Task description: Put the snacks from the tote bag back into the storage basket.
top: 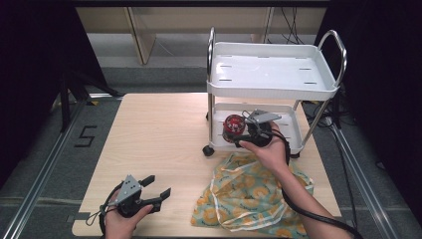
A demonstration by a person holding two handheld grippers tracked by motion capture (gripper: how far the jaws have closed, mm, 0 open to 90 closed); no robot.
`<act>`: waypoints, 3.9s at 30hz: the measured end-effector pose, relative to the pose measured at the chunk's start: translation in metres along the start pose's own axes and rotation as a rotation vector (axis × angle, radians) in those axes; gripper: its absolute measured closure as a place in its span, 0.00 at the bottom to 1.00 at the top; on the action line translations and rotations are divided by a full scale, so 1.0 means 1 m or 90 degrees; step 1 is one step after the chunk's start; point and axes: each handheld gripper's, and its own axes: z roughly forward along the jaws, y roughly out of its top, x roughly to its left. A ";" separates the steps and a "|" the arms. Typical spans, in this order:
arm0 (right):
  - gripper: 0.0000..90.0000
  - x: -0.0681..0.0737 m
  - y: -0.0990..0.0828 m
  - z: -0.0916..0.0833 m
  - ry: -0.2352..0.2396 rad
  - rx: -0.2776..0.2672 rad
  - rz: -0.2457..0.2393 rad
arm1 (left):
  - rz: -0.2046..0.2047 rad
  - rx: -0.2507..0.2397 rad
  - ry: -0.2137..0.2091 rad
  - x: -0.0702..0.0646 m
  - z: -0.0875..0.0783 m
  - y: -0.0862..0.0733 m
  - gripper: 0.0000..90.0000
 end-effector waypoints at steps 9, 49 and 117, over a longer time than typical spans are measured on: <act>0.29 -0.002 -0.001 0.007 0.003 0.014 -0.012 | -0.001 -0.004 -0.006 0.000 0.001 0.000 0.26; 0.29 -0.005 -0.003 0.032 0.009 0.031 -0.013 | -0.001 0.001 -0.002 0.000 0.000 0.000 0.26; 0.23 -0.002 -0.024 0.051 0.016 0.076 0.041 | 0.002 0.001 -0.006 0.000 0.000 0.000 0.26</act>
